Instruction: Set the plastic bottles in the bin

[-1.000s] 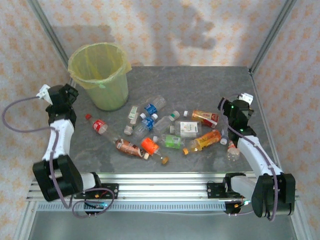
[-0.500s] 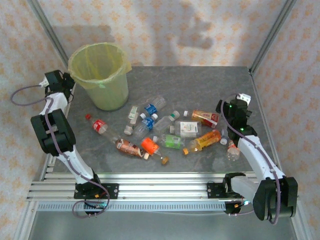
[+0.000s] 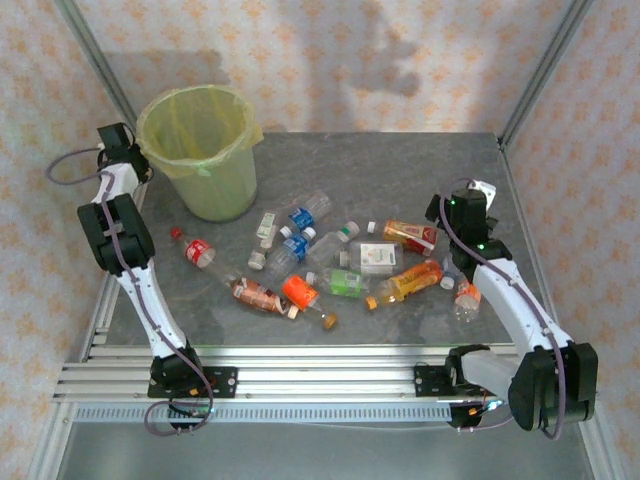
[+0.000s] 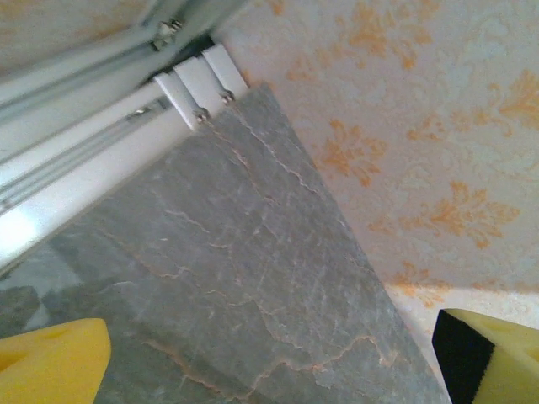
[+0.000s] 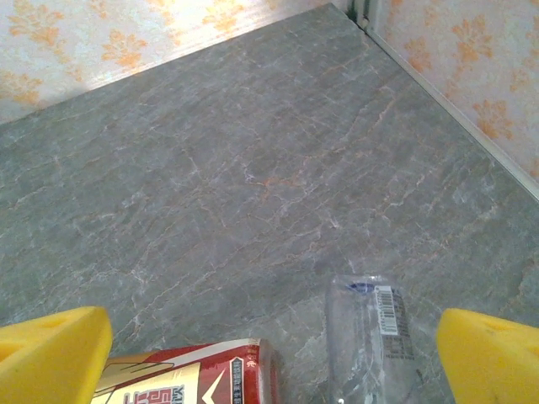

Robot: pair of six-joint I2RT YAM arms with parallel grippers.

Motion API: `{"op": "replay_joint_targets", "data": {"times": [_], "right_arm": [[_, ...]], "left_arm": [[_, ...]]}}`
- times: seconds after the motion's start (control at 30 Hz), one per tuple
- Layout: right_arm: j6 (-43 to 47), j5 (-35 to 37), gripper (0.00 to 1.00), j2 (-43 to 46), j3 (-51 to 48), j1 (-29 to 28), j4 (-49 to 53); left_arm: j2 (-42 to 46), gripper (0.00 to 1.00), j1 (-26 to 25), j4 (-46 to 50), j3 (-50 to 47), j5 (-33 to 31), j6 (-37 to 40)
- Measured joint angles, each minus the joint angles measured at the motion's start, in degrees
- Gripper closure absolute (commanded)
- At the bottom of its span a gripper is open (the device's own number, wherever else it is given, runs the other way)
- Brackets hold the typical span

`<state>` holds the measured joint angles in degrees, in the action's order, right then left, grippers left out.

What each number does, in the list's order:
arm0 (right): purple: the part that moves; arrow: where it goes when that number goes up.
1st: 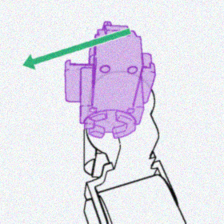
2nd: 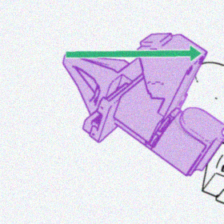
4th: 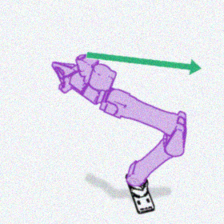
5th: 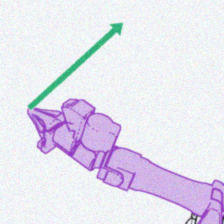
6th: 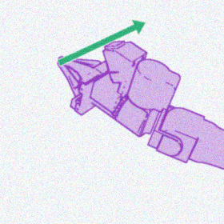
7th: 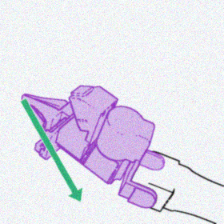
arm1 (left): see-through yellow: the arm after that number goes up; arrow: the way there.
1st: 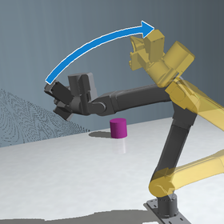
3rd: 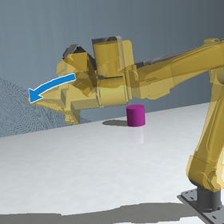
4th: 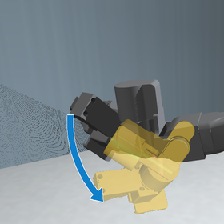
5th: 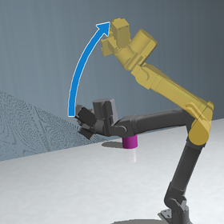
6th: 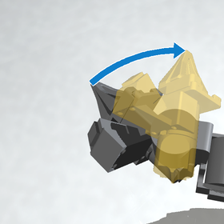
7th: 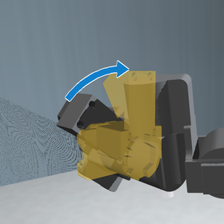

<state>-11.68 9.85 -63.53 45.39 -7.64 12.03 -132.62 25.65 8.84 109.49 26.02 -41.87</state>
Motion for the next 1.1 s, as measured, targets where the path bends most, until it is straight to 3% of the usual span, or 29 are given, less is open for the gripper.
{"op": "replay_joint_targets", "data": {"times": [0.37, 0.7, 1.1], "right_arm": [[-10.25, 2.91, 0.01, -0.39, 0.92, -0.09, 9.88], [-16.31, 4.55, 0.01, -0.44, 2.78, -0.09, 19.43], [-21.55, 6.43, 0.01, -1.90, 6.32, 1.79, 29.64]], "left_arm": [[-2.93, 0.00, -8.09, 5.07, 6.05, 3.28, 3.37], [-6.49, 0.00, -11.69, 6.56, 11.19, 3.56, 1.77], [-17.05, 0.00, -16.22, 8.98, 28.11, 3.56, -2.75]]}}
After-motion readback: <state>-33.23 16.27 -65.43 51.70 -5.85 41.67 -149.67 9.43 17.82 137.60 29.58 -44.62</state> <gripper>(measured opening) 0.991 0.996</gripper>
